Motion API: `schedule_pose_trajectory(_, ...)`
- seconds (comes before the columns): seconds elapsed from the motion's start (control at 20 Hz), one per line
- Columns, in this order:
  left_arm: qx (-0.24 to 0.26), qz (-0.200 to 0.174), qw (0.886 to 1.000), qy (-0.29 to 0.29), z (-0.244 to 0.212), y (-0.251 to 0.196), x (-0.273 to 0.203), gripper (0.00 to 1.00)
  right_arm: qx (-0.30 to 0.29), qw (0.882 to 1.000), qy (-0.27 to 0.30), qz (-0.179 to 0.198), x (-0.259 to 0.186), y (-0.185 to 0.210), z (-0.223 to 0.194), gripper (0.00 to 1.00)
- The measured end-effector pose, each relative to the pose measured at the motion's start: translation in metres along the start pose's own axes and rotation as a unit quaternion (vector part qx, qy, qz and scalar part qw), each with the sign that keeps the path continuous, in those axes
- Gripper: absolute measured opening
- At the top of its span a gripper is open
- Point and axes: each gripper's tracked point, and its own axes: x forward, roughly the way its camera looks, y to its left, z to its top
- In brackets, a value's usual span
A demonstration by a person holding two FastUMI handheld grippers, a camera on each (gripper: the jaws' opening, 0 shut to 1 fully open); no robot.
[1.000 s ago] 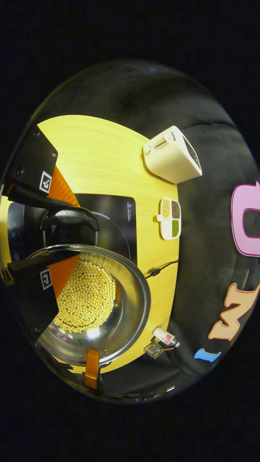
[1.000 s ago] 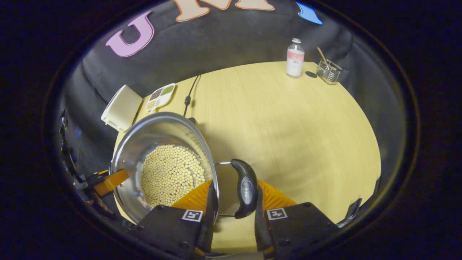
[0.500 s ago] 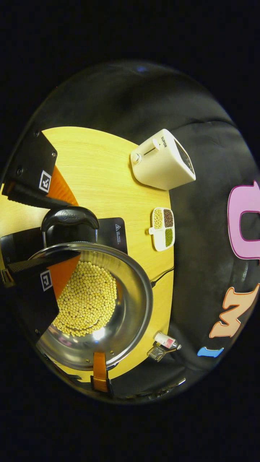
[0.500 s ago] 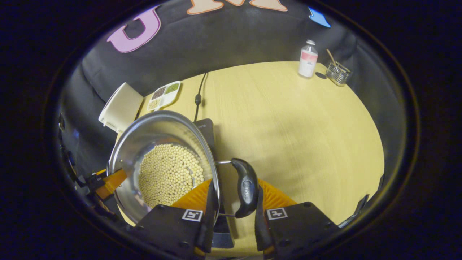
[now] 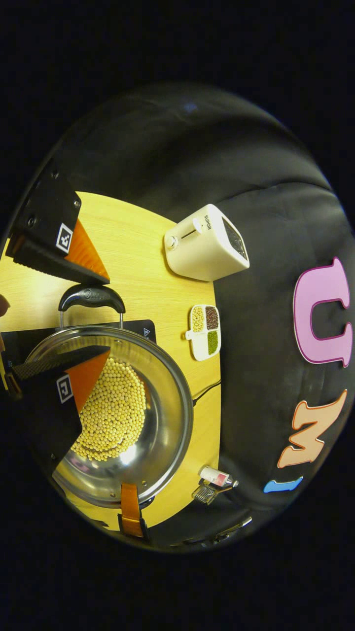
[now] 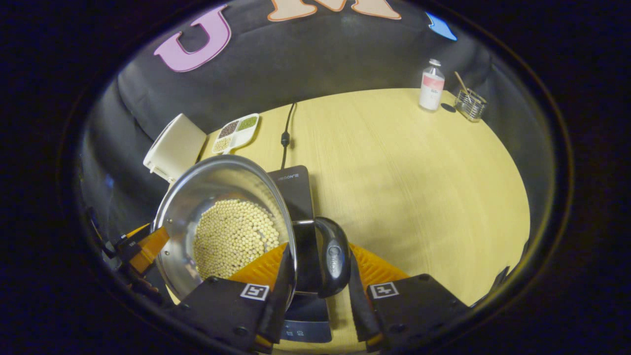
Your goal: First push the handle of the pot to place it horizontally, then grasp the pot with both hands and set it on the induction cooktop.
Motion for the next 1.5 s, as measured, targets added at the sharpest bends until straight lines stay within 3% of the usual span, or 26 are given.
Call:
schedule_pose_trajectory(0.1,-0.009,0.007,1.0,-0.012,0.005,-0.001,-0.01,0.75,0.014,0.999,-0.035,0.02,-0.009,0.006,0.017,0.6)
schedule_pose_trajectory(0.2,-0.02,0.011,1.0,-0.019,0.008,-0.004,-0.018,0.75,0.015,0.998,-0.061,0.015,-0.016,-0.005,0.031,0.84)
schedule_pose_trajectory(0.3,-0.029,0.015,0.999,-0.028,0.01,-0.006,-0.029,0.74,0.004,0.998,-0.067,0.008,-0.028,-0.02,0.025,0.94)
schedule_pose_trajectory(0.45,-0.042,0.05,0.995,-0.071,0.026,-0.01,-0.071,0.73,-0.005,0.995,-0.102,0.019,-0.057,-0.043,0.033,0.95)
schedule_pose_trajectory(0.5,-0.044,0.058,0.993,-0.09,0.032,-0.016,-0.089,0.73,-0.012,0.993,-0.117,0.023,-0.066,-0.053,0.034,0.92)
schedule_pose_trajectory(0.6,-0.049,0.064,0.989,-0.126,0.044,-0.039,-0.126,0.76,-0.024,0.988,-0.149,0.035,-0.096,-0.076,0.035,0.95)
schedule_pose_trajectory(0.75,-0.06,0.066,0.977,-0.193,0.062,-0.09,-0.191,0.78,-0.052,0.976,-0.199,0.07,-0.154,-0.107,0.031,0.91)
schedule_pose_trajectory(0.85,-0.075,0.051,0.972,-0.217,0.064,-0.138,-0.228,0.78,-0.073,0.965,-0.239,0.079,-0.192,-0.133,0.027,0.95)
schedule_pose_trajectory(0.95,-0.08,0.034,0.968,-0.234,0.066,-0.178,-0.264,0.78,-0.08,0.954,-0.277,0.085,-0.223,-0.155,0.023,0.9)
schedule_pose_trajectory(1.15,-0.068,0.04,0.958,-0.277,0.081,-0.221,-0.328,0.78,-0.072,0.943,-0.306,0.106,-0.277,-0.184,0.007,0.9)
schedule_pose_trajectory(1.35,-0.019,0.016,0.947,-0.321,0.107,-0.264,-0.365,0.78,-0.033,0.911,-0.389,0.137,-0.332,-0.191,0.012,0.9)
schedule_pose_trajectory(1.5,0.001,0.001,0.933,-0.359,0.126,-0.29,-0.396,0.78,-0.047,0.9,-0.412,0.132,-0.353,-0.199,0.003,0.9)
